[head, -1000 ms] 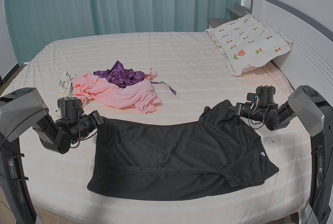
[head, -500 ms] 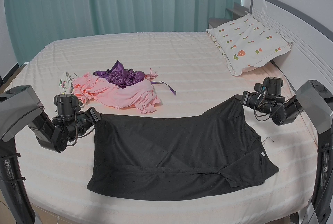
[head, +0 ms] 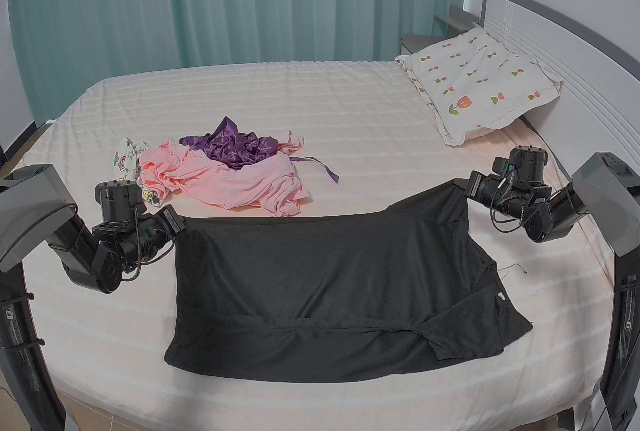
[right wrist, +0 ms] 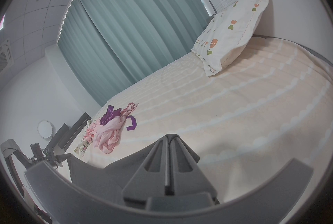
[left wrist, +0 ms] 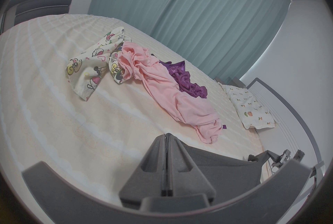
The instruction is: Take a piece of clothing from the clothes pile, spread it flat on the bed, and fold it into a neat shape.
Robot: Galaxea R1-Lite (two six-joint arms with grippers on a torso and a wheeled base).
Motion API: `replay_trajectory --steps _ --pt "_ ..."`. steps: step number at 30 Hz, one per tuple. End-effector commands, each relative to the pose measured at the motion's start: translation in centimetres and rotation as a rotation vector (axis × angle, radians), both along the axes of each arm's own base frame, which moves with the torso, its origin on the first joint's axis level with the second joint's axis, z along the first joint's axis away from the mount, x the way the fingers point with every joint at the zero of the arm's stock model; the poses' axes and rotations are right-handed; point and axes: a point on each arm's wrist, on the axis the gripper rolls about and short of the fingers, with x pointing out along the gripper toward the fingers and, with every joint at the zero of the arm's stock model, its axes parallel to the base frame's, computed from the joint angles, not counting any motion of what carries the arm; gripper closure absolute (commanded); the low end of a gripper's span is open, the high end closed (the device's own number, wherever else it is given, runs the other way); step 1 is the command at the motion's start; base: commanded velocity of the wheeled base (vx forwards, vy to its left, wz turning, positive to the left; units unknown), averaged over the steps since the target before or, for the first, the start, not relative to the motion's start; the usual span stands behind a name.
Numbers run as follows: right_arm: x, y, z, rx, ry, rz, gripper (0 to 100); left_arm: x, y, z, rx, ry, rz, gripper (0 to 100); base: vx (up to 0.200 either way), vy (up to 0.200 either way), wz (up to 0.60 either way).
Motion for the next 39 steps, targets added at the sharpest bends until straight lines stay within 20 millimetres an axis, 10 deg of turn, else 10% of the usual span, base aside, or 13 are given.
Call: replay_trajectory --steps 1,17,39 --pt "-0.7 0.2 -0.4 -0.005 0.001 0.006 100 -0.3 0.6 0.5 -0.002 -0.007 0.014 100 0.0 0.0 0.0" --pt "-1.9 0.0 2.9 0.04 -0.056 -0.005 100 -0.9 0.6 0.1 0.004 0.015 0.012 100 0.0 0.0 0.0" --pt "-10.9 -2.0 2.5 -0.049 0.088 0.034 100 -4.0 0.7 -0.6 0.036 0.087 -0.017 100 0.0 0.0 0.0"
